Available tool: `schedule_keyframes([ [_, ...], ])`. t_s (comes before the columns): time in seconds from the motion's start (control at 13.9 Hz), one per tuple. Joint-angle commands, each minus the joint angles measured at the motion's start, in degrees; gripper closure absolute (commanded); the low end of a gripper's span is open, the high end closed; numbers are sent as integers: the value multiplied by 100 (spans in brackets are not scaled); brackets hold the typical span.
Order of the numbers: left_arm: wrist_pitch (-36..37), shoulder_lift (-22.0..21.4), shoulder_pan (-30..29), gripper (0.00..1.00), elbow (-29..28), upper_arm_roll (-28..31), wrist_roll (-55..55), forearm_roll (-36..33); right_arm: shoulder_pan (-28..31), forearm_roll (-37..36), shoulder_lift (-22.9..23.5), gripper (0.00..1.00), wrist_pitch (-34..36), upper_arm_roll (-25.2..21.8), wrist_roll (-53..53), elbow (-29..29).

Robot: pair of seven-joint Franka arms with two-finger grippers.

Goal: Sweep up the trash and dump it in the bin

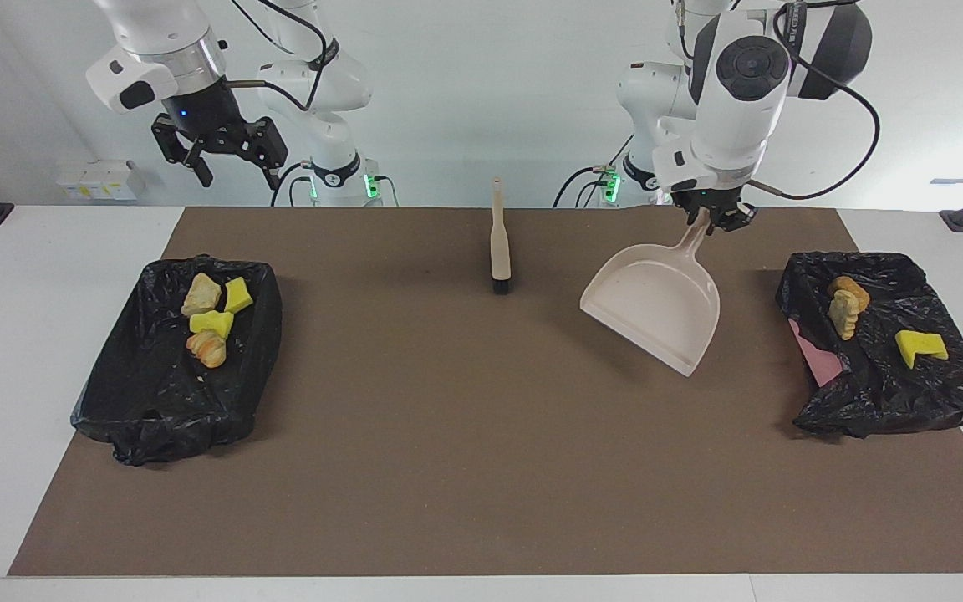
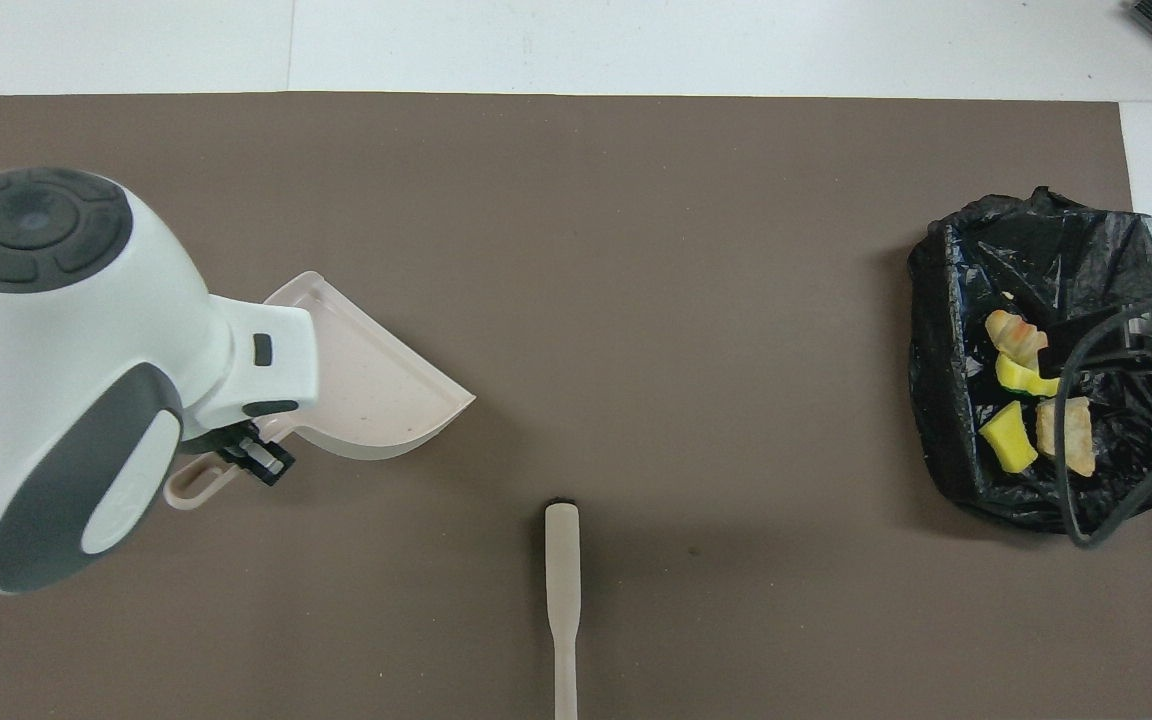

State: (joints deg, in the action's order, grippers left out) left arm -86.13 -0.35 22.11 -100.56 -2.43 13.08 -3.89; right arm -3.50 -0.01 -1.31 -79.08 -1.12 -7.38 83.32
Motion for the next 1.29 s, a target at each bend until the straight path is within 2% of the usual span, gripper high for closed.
schedule_keyframes([
  [0.0, -753, 8, 582, 100, -340, 102, -988, 344, -63, -69, -142, 0, -3, -46, -18, 167],
  [0.14, -1115, 88, 960, 100, -367, 102, -1735, 380, -28, -61, -133, 0, -3, -46, -1, 158],
  [0.43, -2361, 683, 1673, 100, -411, 94, -3335, 433, 25, -122, -133, 0, -38, -55, 8, 158],
  [0.72, -3487, 1264, 1885, 100, -464, 93, -3962, 538, 16, -113, -133, 0, -55, -37, -1, 158],
  [1.01, -3867, 1476, 1920, 100, -508, 85, -4619, 704, 16, -113, -133, 0, -55, -37, -9, 158],
  [1.15, -3867, 1468, 1911, 1, -508, 93, -4560, 784, 16, -113, -133, 0, -55, -37, -9, 158],
  [1.22, -3867, 1450, 1842, 0, -499, 93, -4542, 784, 16, -113, -133, 0, -55, -37, -9, 158],
])
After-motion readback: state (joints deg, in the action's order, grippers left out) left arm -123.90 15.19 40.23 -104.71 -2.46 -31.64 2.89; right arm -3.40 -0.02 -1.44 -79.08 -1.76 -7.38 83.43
